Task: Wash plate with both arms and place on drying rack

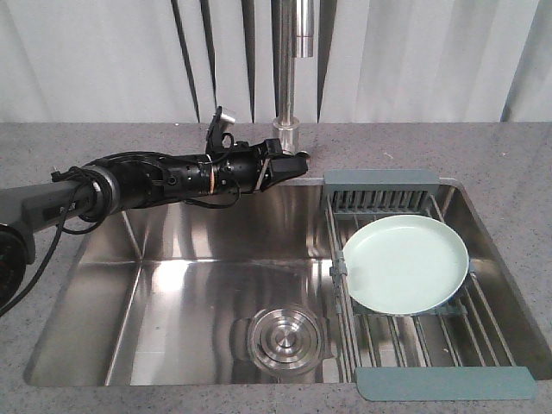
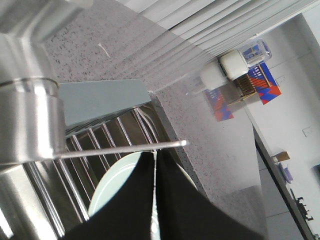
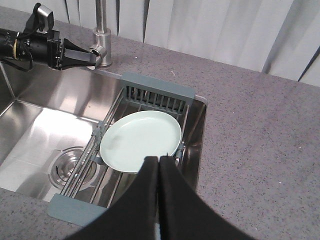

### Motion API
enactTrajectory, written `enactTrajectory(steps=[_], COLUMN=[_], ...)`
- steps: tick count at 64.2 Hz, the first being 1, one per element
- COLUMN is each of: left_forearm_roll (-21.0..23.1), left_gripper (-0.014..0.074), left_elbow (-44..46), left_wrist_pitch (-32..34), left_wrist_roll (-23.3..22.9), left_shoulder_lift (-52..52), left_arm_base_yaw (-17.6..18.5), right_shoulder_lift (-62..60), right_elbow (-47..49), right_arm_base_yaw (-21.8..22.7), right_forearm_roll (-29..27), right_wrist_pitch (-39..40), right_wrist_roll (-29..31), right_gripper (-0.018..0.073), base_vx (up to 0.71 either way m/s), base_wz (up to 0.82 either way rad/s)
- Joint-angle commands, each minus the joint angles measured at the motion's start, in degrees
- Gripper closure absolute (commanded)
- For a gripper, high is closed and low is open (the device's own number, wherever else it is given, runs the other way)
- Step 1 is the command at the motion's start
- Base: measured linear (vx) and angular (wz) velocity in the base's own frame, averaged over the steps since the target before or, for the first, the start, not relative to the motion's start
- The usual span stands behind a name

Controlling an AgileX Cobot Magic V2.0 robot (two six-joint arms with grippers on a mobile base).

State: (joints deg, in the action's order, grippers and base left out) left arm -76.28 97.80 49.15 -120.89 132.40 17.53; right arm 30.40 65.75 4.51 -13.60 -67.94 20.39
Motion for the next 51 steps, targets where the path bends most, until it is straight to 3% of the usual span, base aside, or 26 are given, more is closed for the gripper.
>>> enactTrajectory(steps=[1,15,32,51], left_forearm_roll=[3.91,6.46,6.54,9.05], left_gripper=[0.0603,0.0603,0.0603,0.0603], left_elbow=[1.82,1.89,6.62,7.09], left_wrist_pitch=[0.82,0.52,0.44,-3.49], left_wrist_roll=[-0.30,-0.30,-0.30,-0.30], left_shoulder_lift=[-3.71,-3.71,-2.05,-1.96], left_arm_base_yaw=[0.21,0.21,0.21,0.21], right_shoulder_lift=[0.60,0.60,0.60,0.60], right_elbow=[1.05,1.05,1.05,1.05], right_arm_base_yaw=[0.25,0.25,0.25,0.25], right_forearm_roll=[-0.42,-0.42,-0.42,-0.42], right_wrist_pitch=[3.84,3.84,3.79,3.84], right_wrist_roll=[0.52,0.52,0.52,0.52], right_gripper=[0.0566,0.0566,0.0566,0.0566], base_vx=[0.00,0.00,0.00,0.00], base_wz=[0.00,0.00,0.00,0.00])
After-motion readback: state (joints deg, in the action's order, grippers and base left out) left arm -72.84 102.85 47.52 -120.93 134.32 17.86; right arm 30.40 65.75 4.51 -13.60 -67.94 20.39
